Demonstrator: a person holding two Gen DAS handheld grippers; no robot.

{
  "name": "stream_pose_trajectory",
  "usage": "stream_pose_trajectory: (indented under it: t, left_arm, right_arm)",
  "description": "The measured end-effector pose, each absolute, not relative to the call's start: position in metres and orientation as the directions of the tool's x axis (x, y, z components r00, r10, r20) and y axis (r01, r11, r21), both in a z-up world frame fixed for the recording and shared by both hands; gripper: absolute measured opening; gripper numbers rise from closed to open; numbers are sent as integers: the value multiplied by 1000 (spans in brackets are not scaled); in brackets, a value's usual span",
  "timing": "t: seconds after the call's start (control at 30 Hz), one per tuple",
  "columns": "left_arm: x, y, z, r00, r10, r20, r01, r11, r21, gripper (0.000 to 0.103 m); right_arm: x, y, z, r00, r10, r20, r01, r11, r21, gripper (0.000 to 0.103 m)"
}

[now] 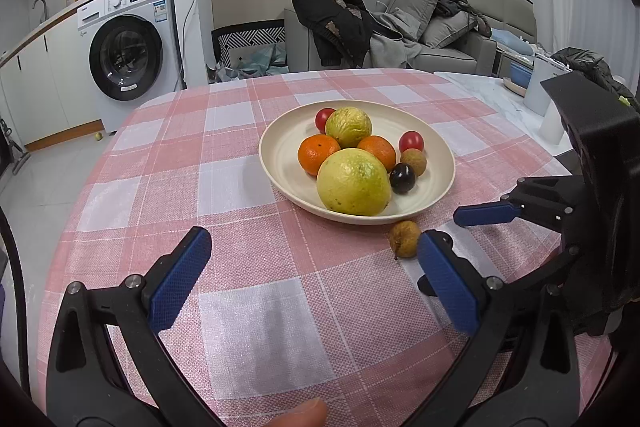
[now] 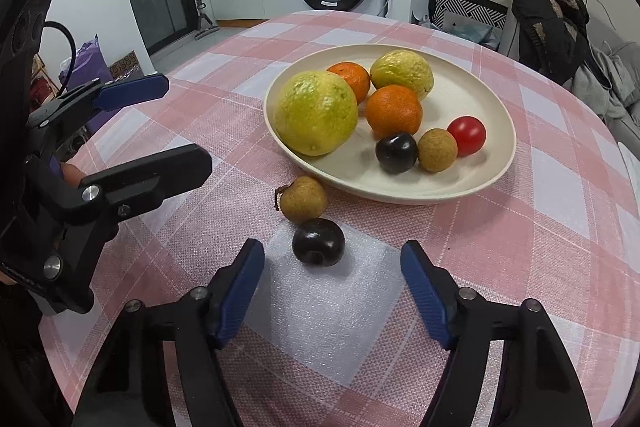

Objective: Organize fruits
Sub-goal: 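Move the right tool to the other dark purple fruit while the left tool approaches a small brown fruit, then close the right tool on the dark fruit while the left tool grasps the brown fruit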

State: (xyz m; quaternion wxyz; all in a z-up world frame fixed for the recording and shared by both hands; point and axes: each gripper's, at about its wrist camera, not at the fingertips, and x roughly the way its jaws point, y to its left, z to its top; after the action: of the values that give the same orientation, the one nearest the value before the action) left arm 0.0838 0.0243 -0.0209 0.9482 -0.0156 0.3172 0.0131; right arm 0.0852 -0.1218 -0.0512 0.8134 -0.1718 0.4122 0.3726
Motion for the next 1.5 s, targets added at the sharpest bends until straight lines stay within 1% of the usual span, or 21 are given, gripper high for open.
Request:
stream_pose_trajectory:
  t: [0.07,0.17,0.43,0.5,0.63,0.7,0.8,1.03,1.2,1.43,1.5]
  left_arm:
    - [84,24,-21,798,14,-602,-34,999,-22,103]
    - [84,24,-21,798,15,-603,-34,999,-21,103]
    - [84,24,-21,797,15,-604,-34,999,-21,103]
    - [84,24,-21,797,15,-603,-34,999,-21,103]
    - [84,24,-21,797,15,-604,-35,999,-22,103]
    - [84,24,-21,797,15,-604,-34,999,-21,103]
    - [84,24,-21,797,14,-604,-34,999,-21,103]
    - [84,23,-24,794,20,-608,-40,999,-20,103]
    - [84,12,-28,789,23,-614,-11,1000,23,103]
    - [101,-9,-42,708,-32,-705,57,998,12,103]
    - [107,-16,-47,683,-49,-729,77,997,5,100]
  right_arm:
    - [83,-121,-51,377,472,-797,-755,655,31,67]
    - [81,-119,-50,370,482,-794,-766,642,33,56]
    - [77,-117,-49,362,490,-793,-778,627,33,50]
    - [76,-116,-48,367,487,-793,-779,627,24,43]
    - [76,-117,-48,373,484,-792,-774,633,22,36]
    - [77,-117,-48,380,479,-791,-769,639,17,28]
    - [78,-118,-47,382,481,-789,-769,639,18,26]
    - [78,-131,-36,412,508,-756,-751,660,33,26]
    - [85,-151,-25,463,522,-717,-705,707,59,26]
    - [95,-162,-21,479,519,-708,-681,729,74,26]
    - [95,-162,-20,484,517,-707,-679,731,70,26]
